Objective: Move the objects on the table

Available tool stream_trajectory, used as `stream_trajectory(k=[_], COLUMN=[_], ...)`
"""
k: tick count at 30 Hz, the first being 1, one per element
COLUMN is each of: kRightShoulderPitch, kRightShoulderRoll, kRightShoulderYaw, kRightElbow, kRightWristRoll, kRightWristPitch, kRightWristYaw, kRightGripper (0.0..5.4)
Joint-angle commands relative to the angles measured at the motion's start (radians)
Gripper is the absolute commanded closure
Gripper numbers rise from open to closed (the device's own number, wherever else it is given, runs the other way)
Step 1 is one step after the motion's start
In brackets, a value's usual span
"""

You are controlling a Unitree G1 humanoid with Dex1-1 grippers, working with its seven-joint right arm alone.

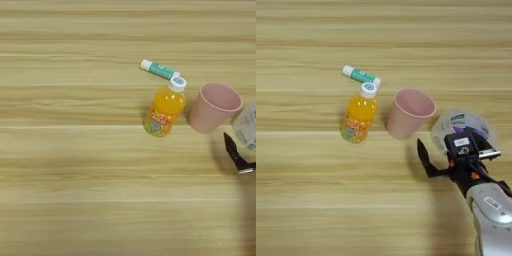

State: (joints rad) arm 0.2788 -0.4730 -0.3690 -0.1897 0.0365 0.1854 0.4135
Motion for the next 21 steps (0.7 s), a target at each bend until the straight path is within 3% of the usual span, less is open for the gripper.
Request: stream_trajectory(k=[1, 13, 21], kRightShoulderPitch=[0.001, 0.079, 0.087], kRightShoulderRoll=[-0.03, -0.027, -0.006], kRightShoulderYaw=[0.001, 0.065, 0.117], kRightElbow=[-0.081, -0.189, -0.222], kRightWristRoll=[0.027, 0.056, 0.063], kRightWristPitch=[0.005, 0.013, 0.011], kRightWristYaw=[0.026, 0.136, 0.17], kRightGripper=[0.03, 0.03, 0.03])
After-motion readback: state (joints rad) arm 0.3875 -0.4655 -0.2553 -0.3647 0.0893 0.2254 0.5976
